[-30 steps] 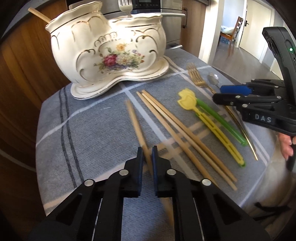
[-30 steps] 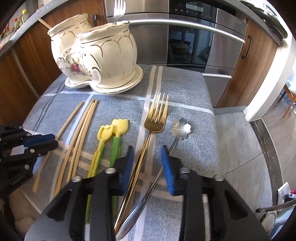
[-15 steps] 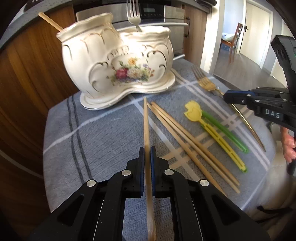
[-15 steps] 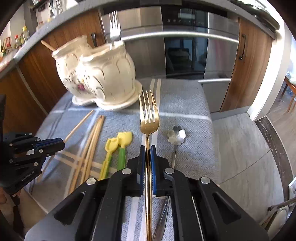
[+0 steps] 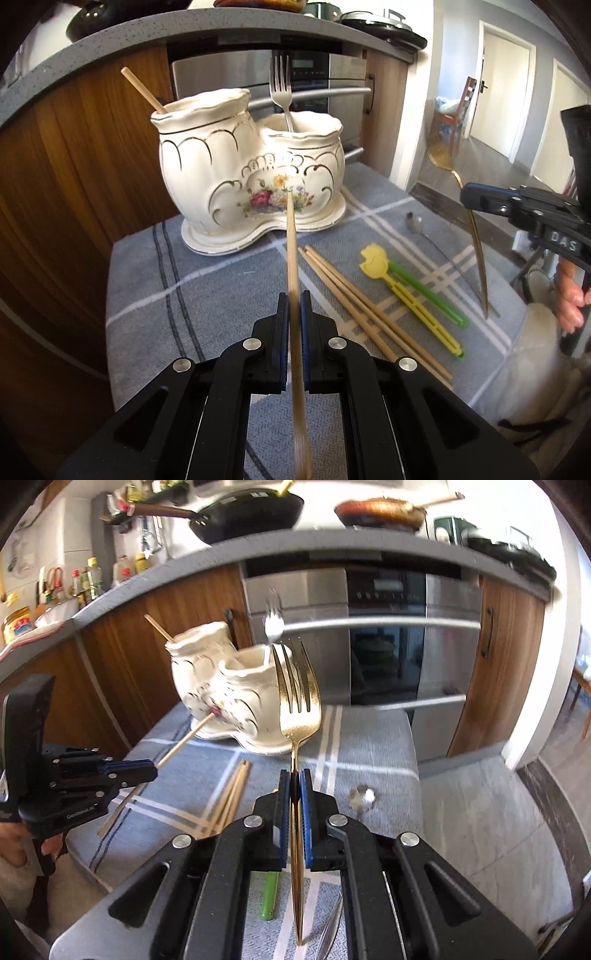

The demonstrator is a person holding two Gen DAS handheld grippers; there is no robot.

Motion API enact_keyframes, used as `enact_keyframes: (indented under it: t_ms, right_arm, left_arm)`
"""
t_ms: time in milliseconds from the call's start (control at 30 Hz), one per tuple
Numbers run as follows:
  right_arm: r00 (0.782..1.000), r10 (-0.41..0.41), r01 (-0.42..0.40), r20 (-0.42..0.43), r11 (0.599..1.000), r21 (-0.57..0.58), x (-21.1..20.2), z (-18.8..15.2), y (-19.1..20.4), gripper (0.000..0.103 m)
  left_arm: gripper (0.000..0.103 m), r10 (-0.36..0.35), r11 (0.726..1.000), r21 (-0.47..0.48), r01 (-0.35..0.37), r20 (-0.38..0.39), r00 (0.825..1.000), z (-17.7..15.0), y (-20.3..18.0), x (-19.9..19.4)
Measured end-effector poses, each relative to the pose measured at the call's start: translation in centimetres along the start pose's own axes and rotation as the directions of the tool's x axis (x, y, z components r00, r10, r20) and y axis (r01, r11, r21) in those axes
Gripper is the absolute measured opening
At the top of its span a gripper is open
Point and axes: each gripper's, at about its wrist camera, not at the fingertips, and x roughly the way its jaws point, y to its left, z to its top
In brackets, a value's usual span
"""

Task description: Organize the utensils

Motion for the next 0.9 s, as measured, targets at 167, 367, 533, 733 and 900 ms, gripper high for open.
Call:
enact_keyframes:
  t_ms: [167, 367, 533, 733, 900]
  right_arm:
    - [0.997, 0.006, -0.003, 0.074, 0.999, -0.044, -1.6, -0.1, 0.8, 0.005]
    - [0.987, 0.022, -0.008, 0.162, 0.996, -0.084, -3.2, -0.1, 1.4, 0.005]
    - [0.976, 0.029, -0.006, 0.214, 0.994, -0.108, -4.2, 0.0, 1.8, 0.005]
    - [0.973, 0.037, -0.009, 0.227, 0.992, -0.125, -4.8, 0.9, 2.3, 0.005]
    - [0.974, 0.046, -0.017, 0.221, 0.991, -0.134, -5.0, 2.4, 2.5, 0.004]
  left_arm:
    - [0.007, -0.011, 1.000, -0.007, 0.011, 0.011, 1.000, 0.1, 0.3, -0.1]
    - [0.007, -0.021, 1.000, -0.008, 0.021, 0.030, 0.999, 0.2, 0.5, -0.5]
    - [0.007, -0.026, 0.999, -0.017, 0.027, 0.053, 0.998, 0.4, 0.6, -1.0]
    - [0.007, -0.049, 0.999, -0.017, 0.052, 0.124, 0.991, 1.1, 0.6, -2.3]
    - [0.007, -0.066, 0.998, 0.002, 0.067, 0.238, 0.969, 2.7, 0.7, -4.6]
